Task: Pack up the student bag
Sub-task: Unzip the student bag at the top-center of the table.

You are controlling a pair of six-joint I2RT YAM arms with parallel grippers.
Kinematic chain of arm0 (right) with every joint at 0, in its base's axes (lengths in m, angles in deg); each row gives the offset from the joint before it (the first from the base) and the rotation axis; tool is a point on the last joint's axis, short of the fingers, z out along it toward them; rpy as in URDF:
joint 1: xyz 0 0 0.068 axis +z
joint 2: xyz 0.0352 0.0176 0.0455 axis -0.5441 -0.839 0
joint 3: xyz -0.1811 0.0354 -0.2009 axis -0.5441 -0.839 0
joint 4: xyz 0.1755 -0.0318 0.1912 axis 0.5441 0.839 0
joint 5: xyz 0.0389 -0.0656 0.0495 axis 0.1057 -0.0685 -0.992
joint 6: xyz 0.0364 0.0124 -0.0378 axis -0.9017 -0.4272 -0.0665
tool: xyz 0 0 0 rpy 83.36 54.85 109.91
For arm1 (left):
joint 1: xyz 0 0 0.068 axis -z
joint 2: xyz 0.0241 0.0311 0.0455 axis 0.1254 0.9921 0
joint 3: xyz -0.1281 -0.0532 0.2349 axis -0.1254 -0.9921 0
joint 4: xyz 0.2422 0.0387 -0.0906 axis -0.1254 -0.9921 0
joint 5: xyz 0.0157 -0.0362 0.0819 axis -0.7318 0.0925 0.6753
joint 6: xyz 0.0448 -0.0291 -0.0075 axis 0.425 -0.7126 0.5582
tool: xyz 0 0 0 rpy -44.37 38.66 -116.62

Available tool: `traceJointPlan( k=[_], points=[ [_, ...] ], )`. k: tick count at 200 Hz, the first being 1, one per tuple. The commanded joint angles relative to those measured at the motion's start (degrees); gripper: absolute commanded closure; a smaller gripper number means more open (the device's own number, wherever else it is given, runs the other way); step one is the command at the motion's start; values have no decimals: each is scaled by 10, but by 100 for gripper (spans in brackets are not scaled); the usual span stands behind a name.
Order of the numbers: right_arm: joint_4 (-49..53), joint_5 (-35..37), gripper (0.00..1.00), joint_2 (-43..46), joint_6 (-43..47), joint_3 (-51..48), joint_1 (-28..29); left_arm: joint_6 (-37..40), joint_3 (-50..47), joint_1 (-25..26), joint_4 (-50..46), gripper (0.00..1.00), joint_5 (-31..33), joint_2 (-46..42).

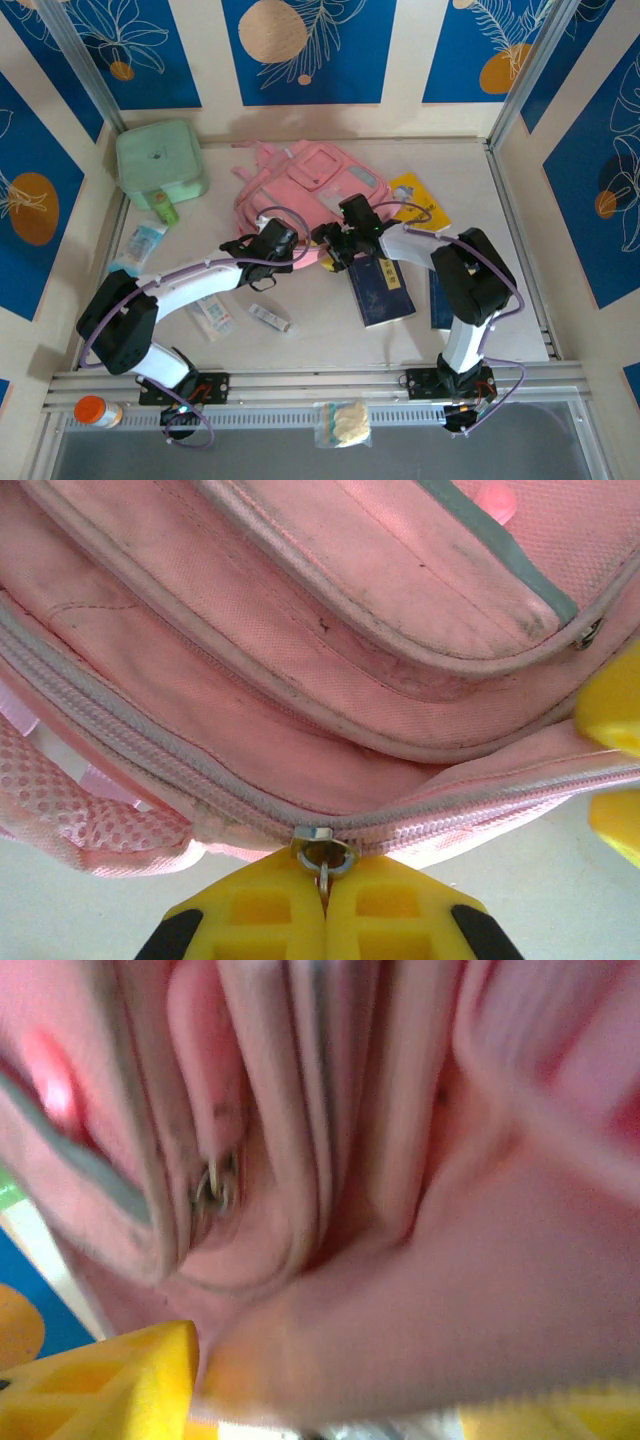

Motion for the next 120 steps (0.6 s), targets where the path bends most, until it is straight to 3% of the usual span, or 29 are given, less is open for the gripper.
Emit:
traceJointPlan(
  k=[1,23,45,60,84,120],
  points=[
    [3,34,46,-19,31,47,-2,-8,-5,6,10,100,-8,-11],
    [54,41,77,-33,113,95,-4,-9,-13,5,7,100,1,-14],
    [100,47,94,-20,179,115,-14,-11,-14,5,-24,100,27,-22],
    [116,43,100,4,233,112,-30,-17,-28,1,-46,100,50,-39],
    [144,4,100,35,335,111,-76,-20,-58,-23,-80,100,69,-70],
    [238,-29,100,-1,443,177,-163,4,-108,-69,-57,100,14,-115]
  ],
)
